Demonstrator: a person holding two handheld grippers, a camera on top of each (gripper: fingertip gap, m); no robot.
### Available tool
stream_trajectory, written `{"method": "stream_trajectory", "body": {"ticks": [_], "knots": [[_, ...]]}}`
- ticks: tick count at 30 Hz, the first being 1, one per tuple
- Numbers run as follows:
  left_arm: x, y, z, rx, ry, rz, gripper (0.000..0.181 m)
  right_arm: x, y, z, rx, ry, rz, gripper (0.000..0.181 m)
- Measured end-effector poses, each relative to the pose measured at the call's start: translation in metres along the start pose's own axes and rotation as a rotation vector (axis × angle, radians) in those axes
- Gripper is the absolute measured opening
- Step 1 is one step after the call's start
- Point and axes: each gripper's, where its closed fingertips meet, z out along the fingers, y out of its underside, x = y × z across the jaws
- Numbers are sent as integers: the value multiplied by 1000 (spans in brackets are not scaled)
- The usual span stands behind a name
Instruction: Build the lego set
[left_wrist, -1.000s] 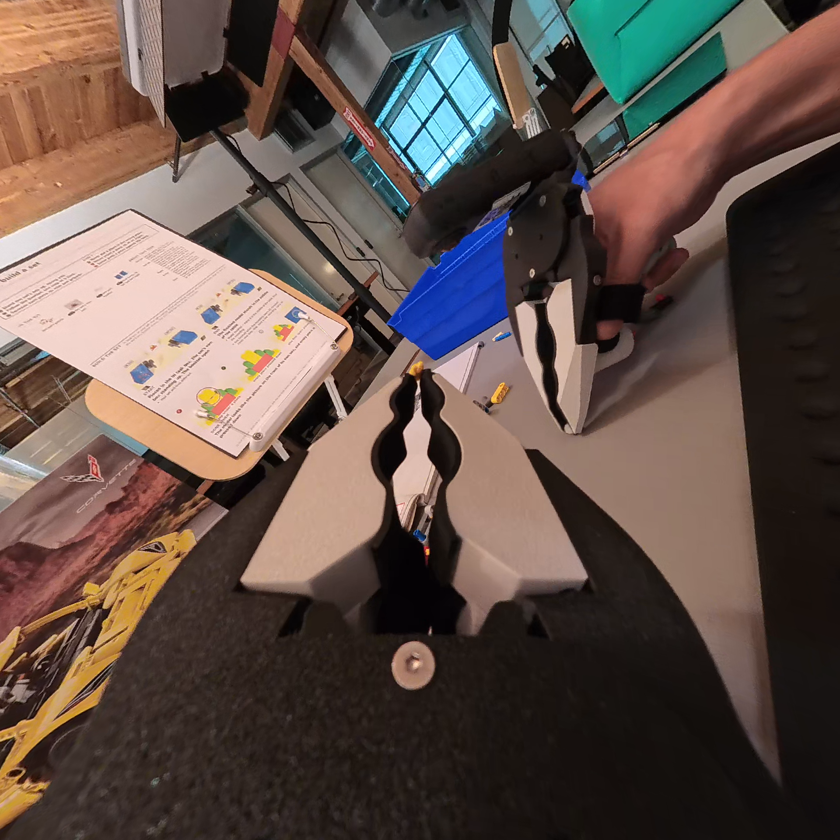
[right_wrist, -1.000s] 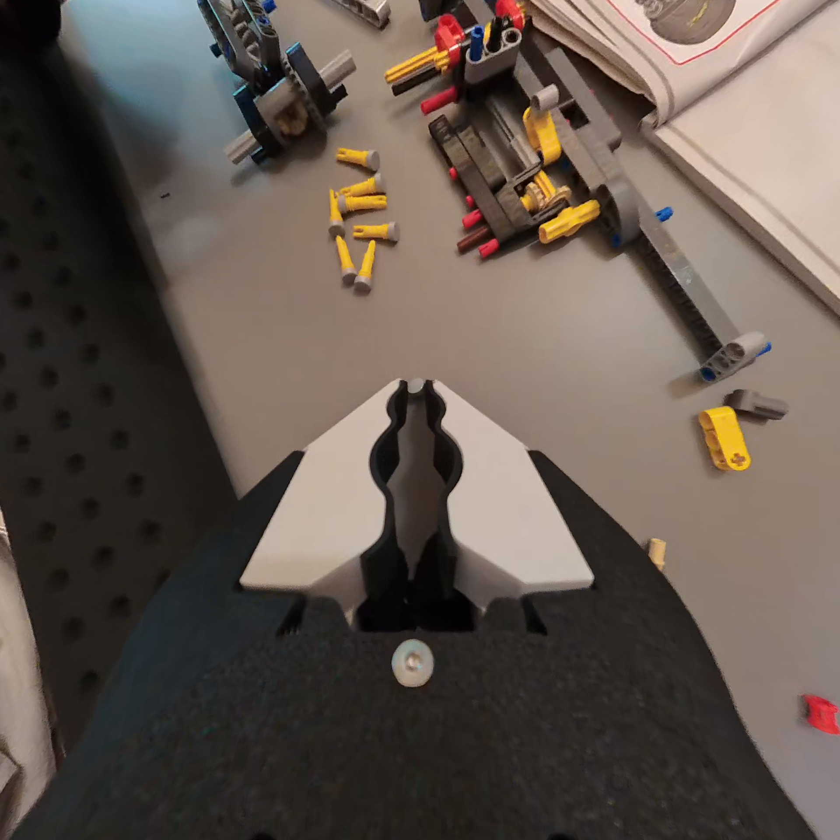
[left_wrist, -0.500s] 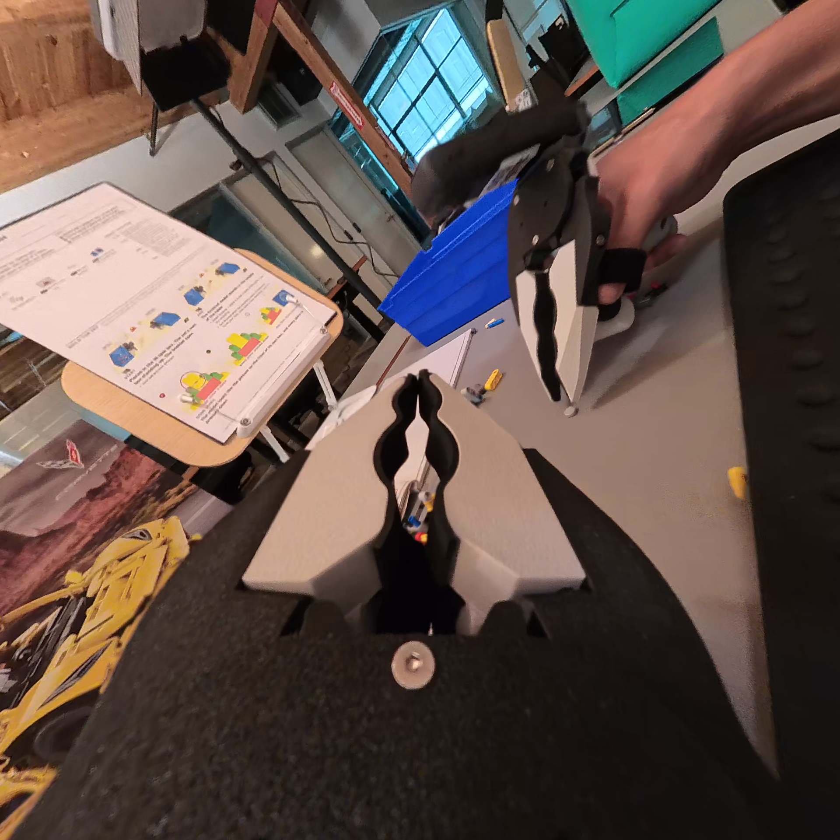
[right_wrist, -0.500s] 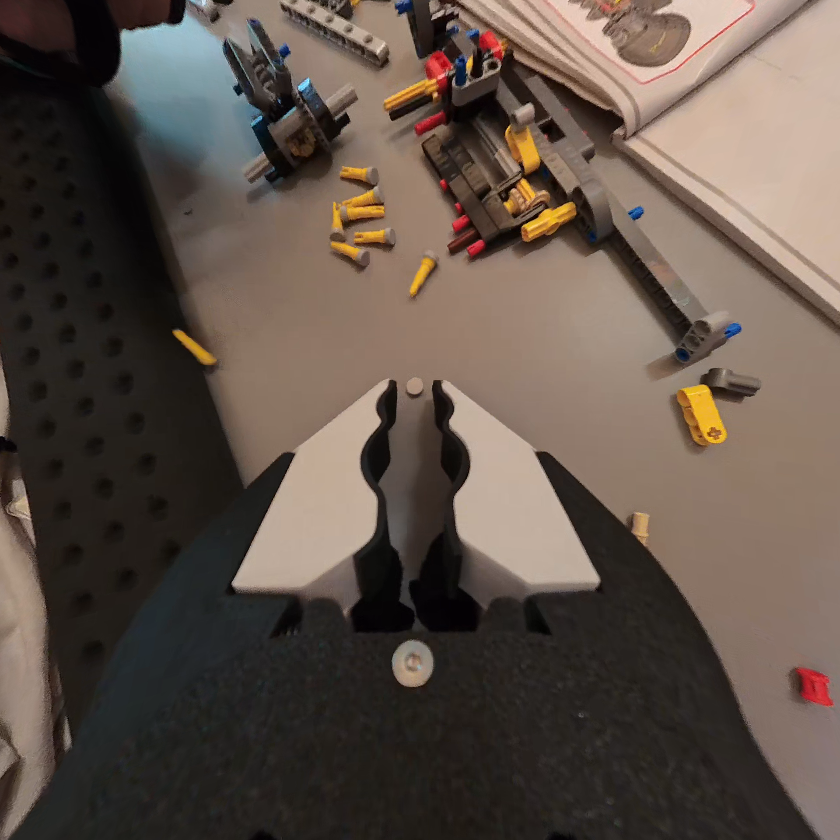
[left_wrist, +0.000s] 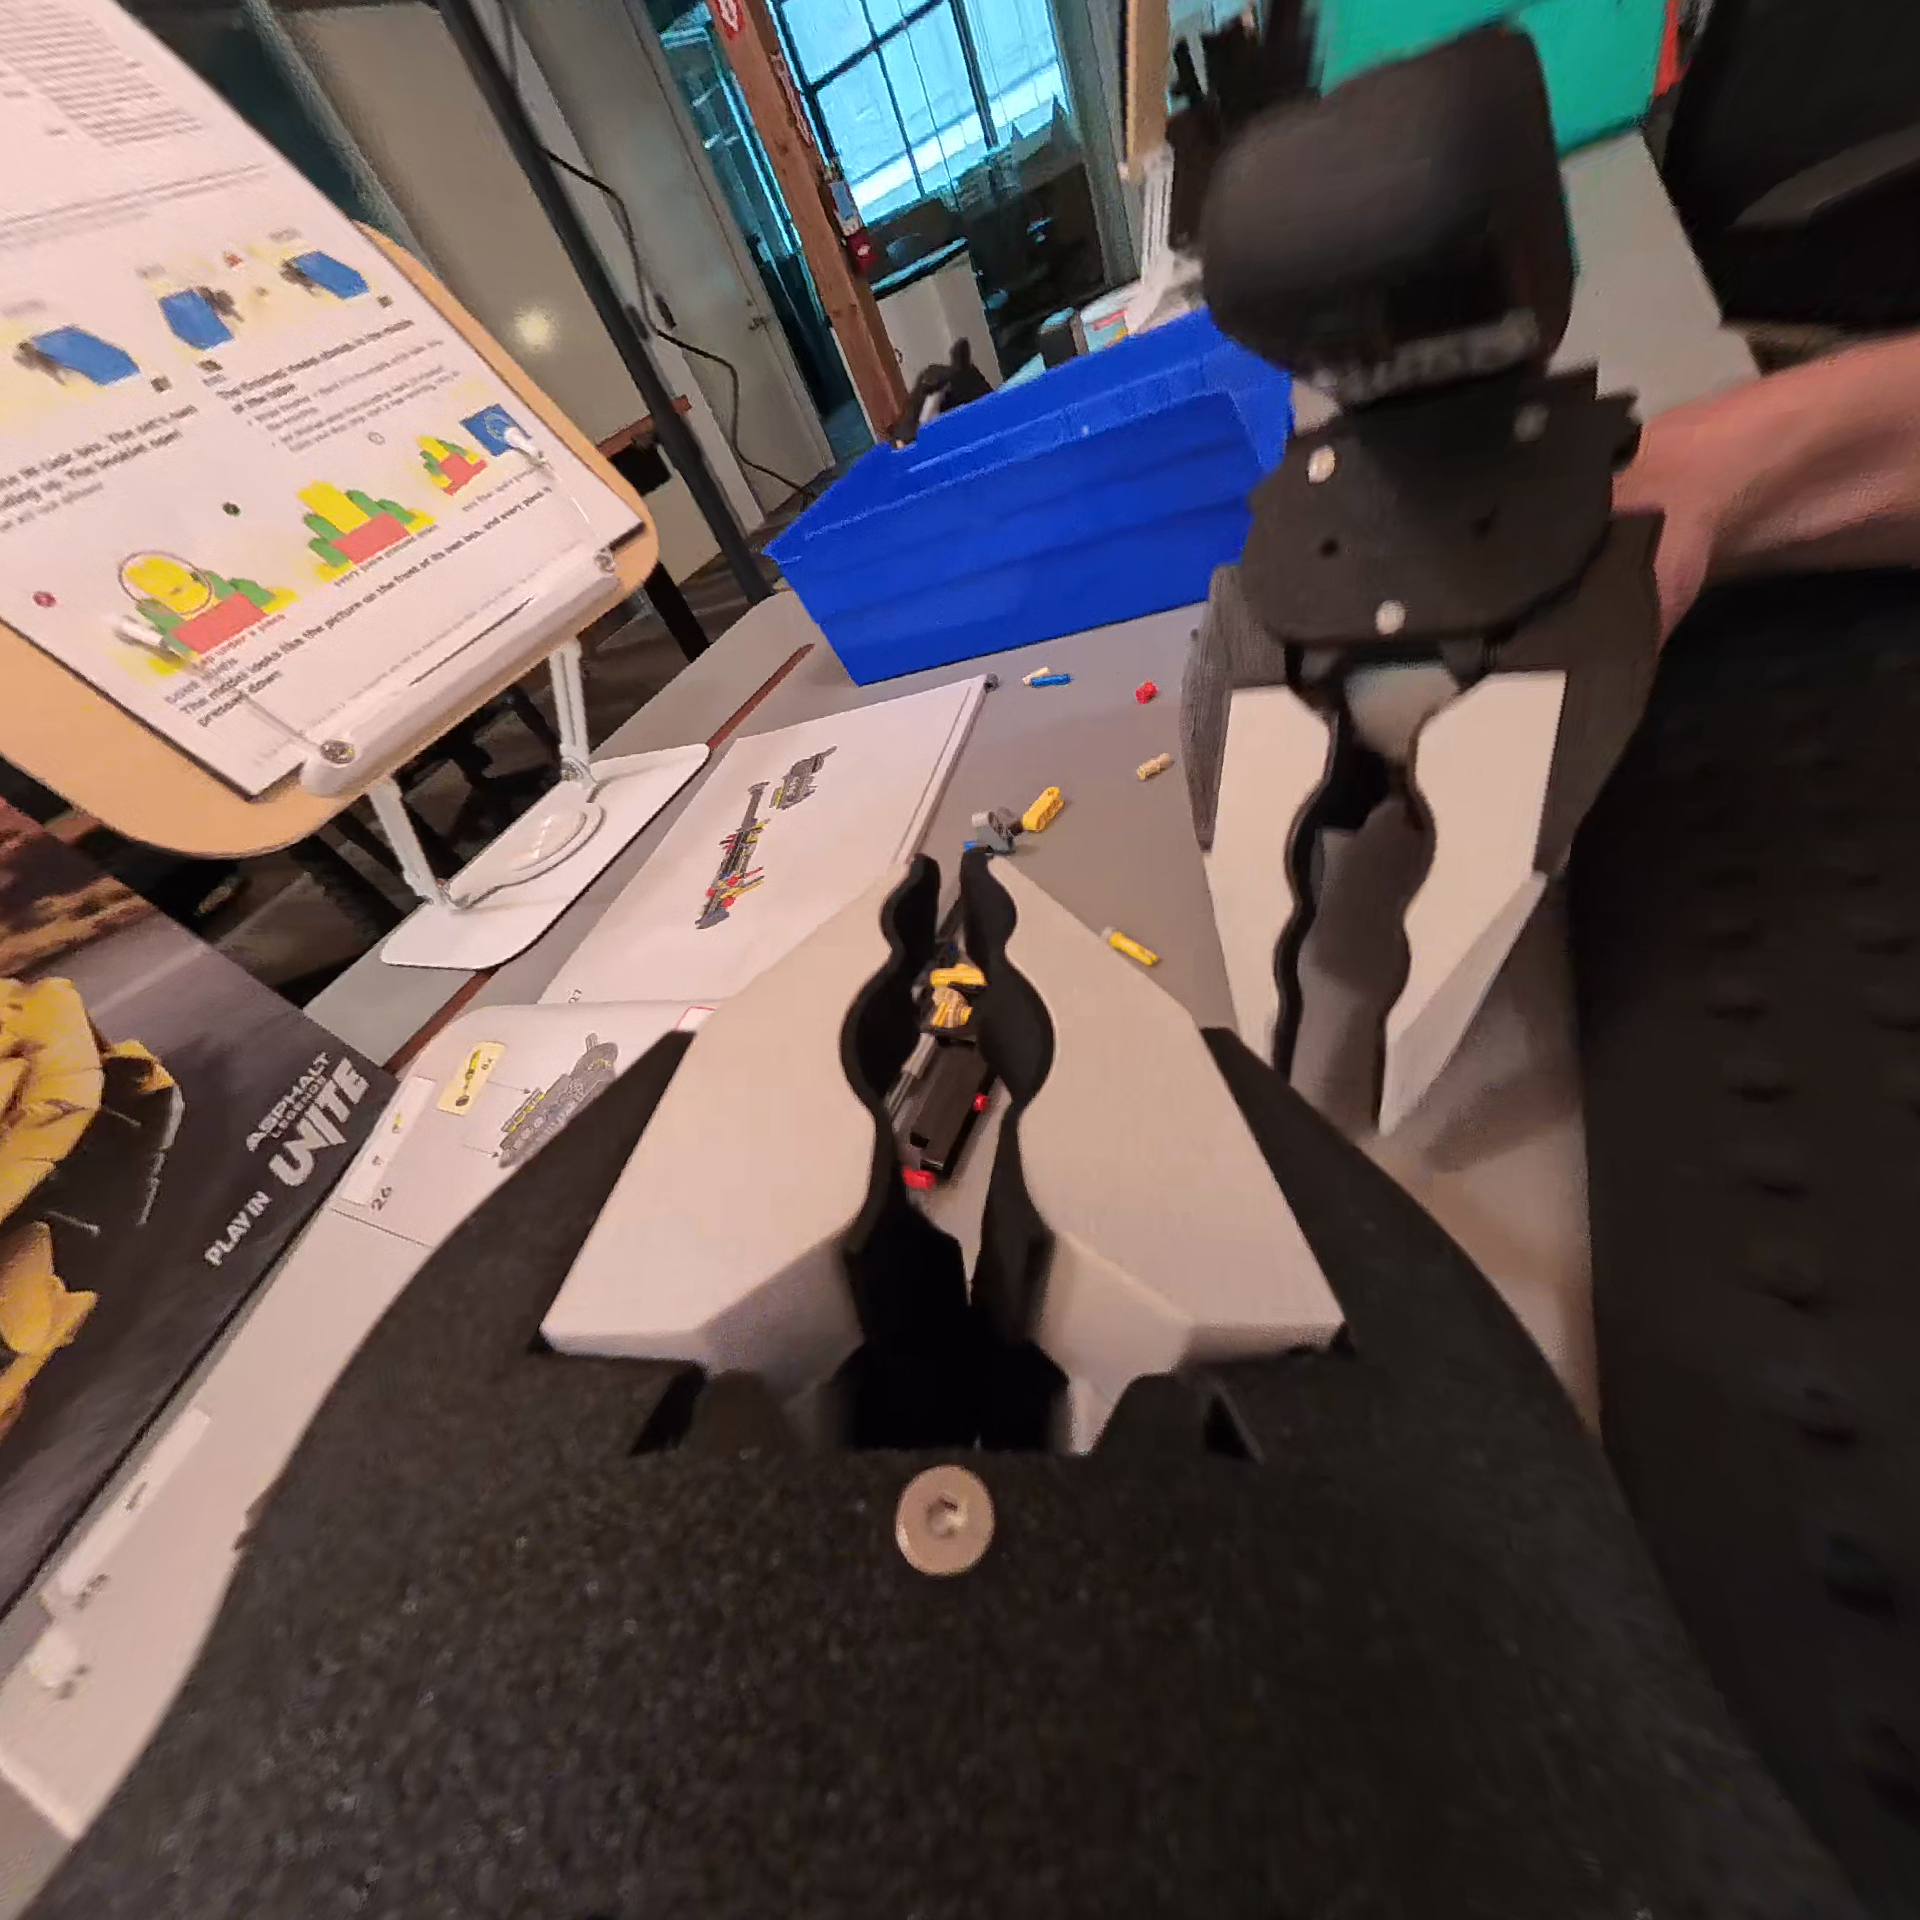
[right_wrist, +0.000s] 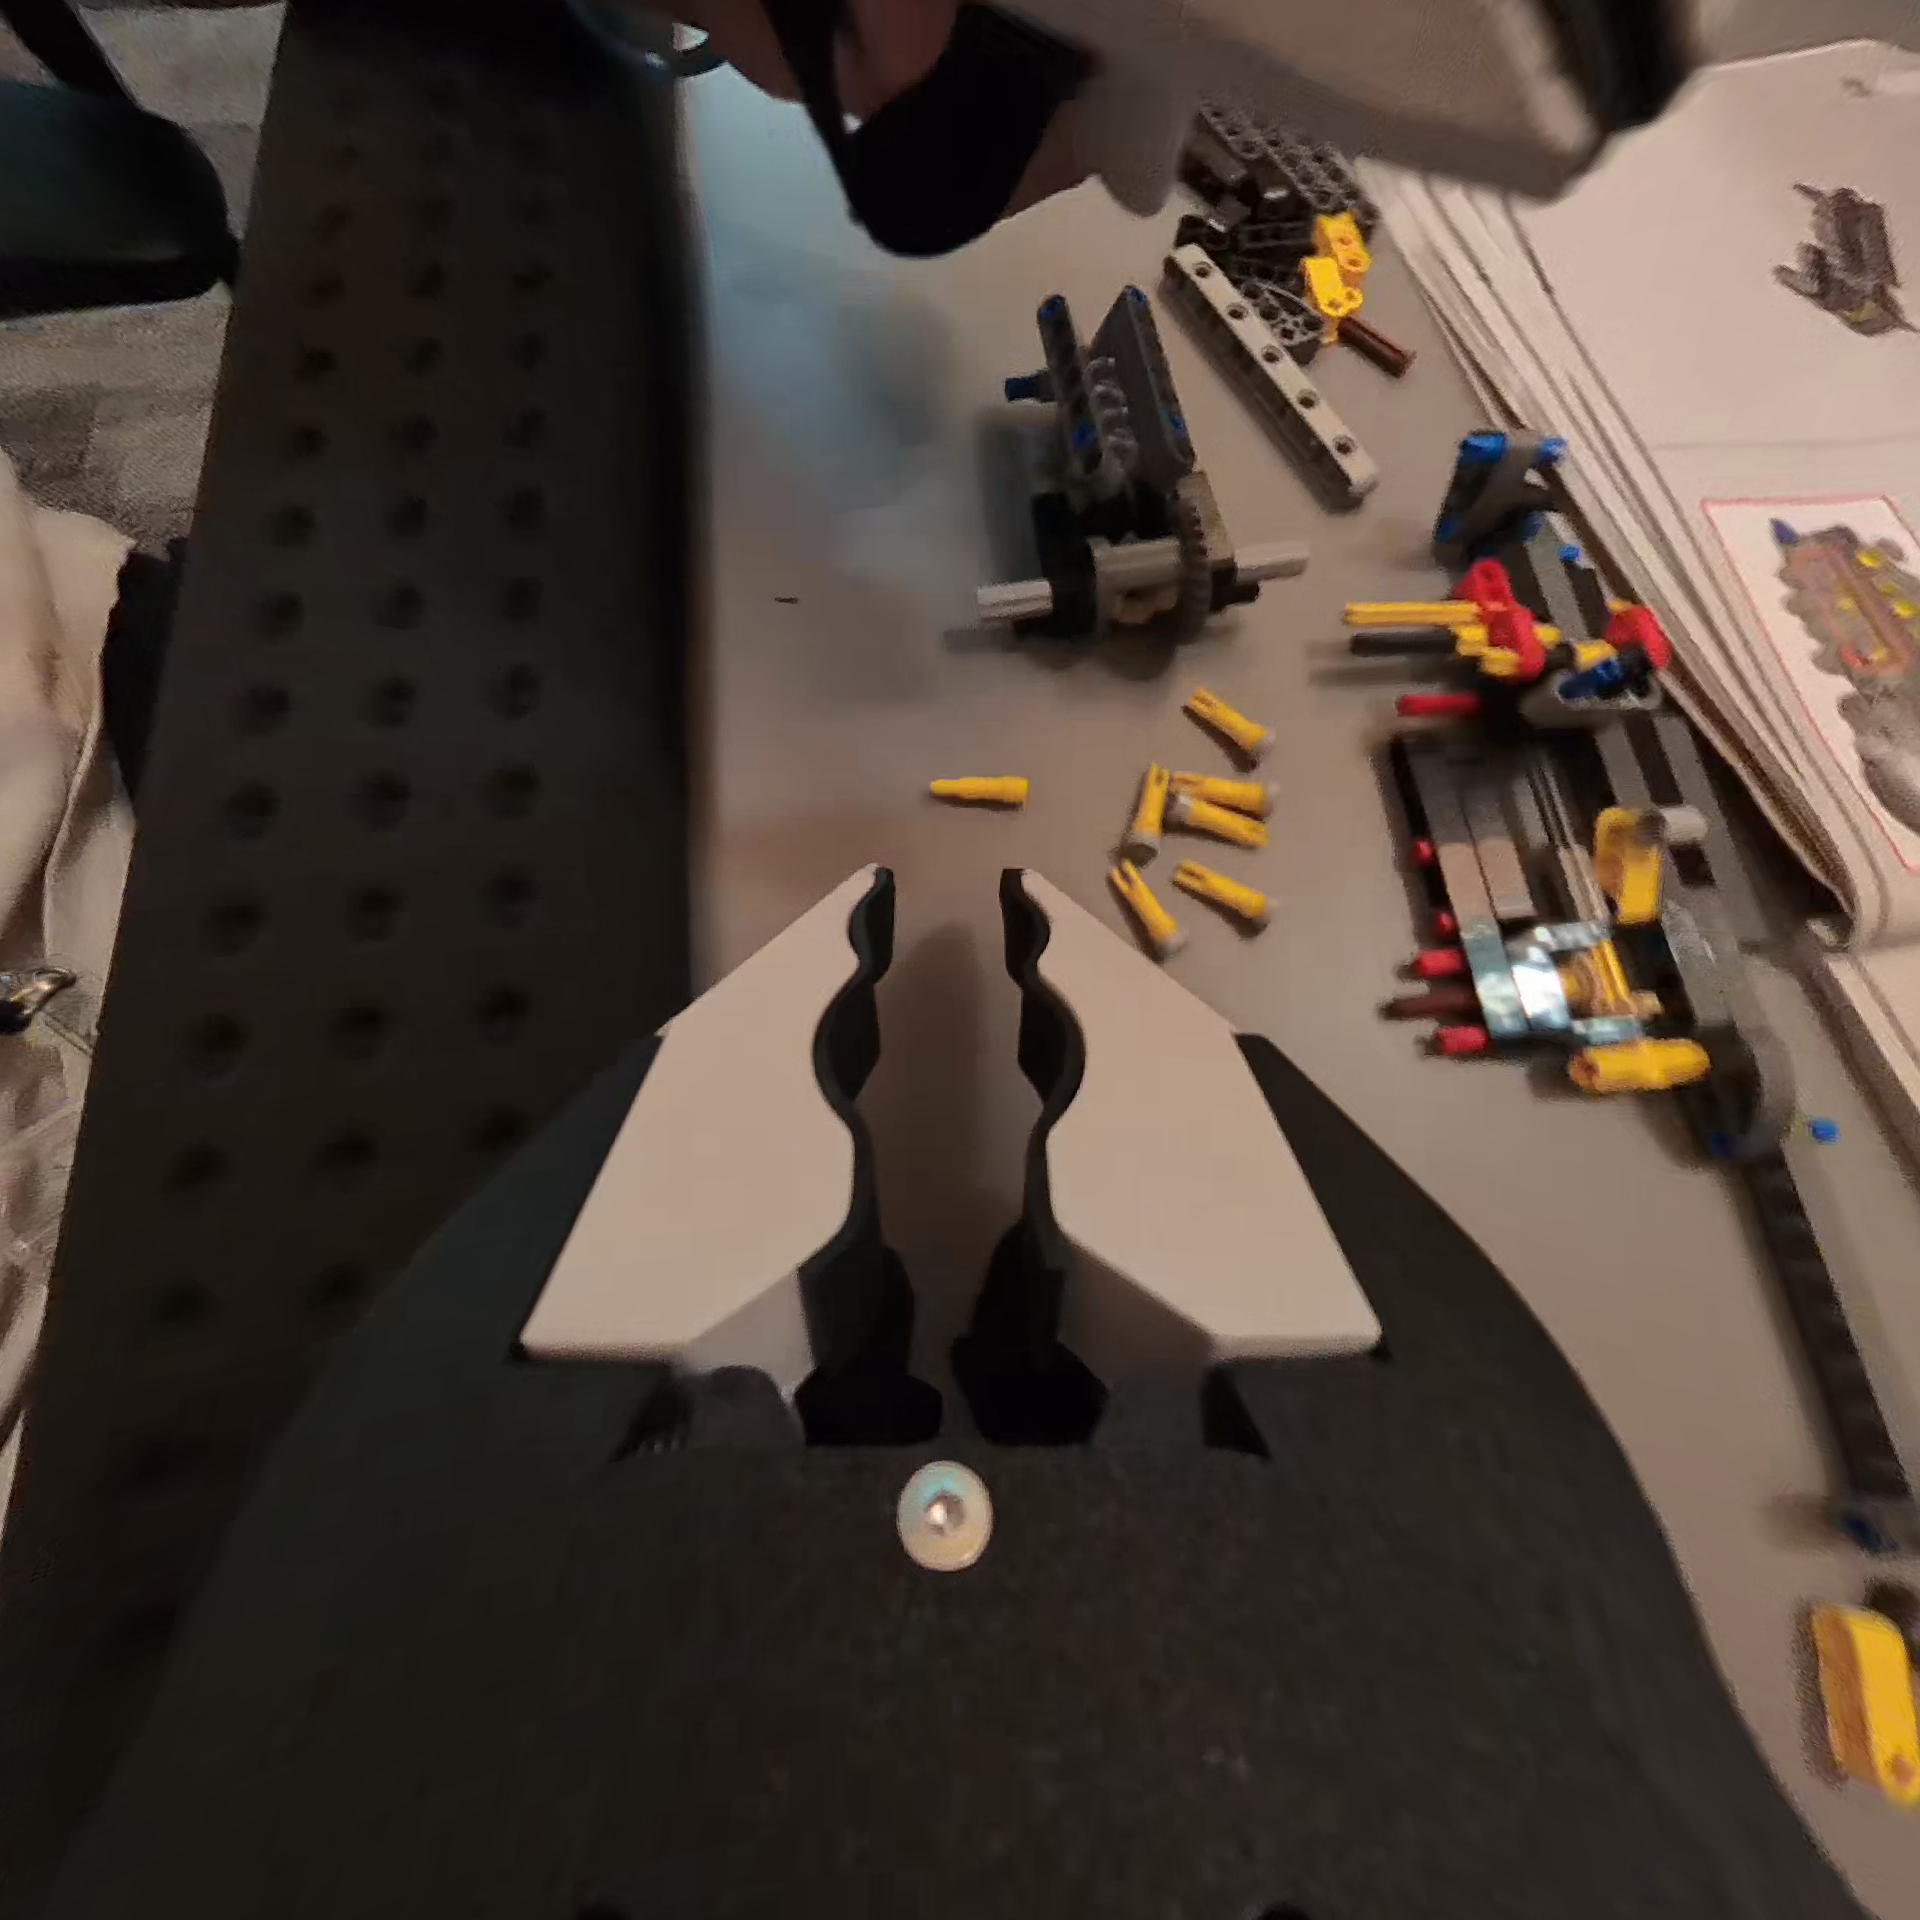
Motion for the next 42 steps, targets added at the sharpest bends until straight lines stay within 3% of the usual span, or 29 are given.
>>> {"method": "stream_trajectory", "body": {"ticks": [4,10,22,25,30,33,36,38,42], "knots": [[-27,-6,-9,41,-59,-121,4,-2,-14,25,-40,-65,-56,32],[-56,-12,-23,85,-153,-174,4,-5,-23,49,-79,-135,-58,33],[-52,-9,-20,71,-134,-186,3,-21,-40,66,-68,-145,-52,25],[-52,-7,-19,61,-138,-184,3,-19,-39,69,-83,-93,-100,7],[-49,-3,-17,36,-117,-186,3,-10,-34,60,-80,-83,-20,5],[-52,8,-15,-19,-121,-211,4,12,-56,32,127,-99,194,5],[-54,17,-13,-65,-119,-239,13,59,-82,-18,460,-68,455,5],[-49,17,-10,-66,-105,-230,16,81,-96,-50,688,-131,623,4],[-32,15,-1,-75,-110,-119,27,93,-106,-55,846,-251,814,5]]}}
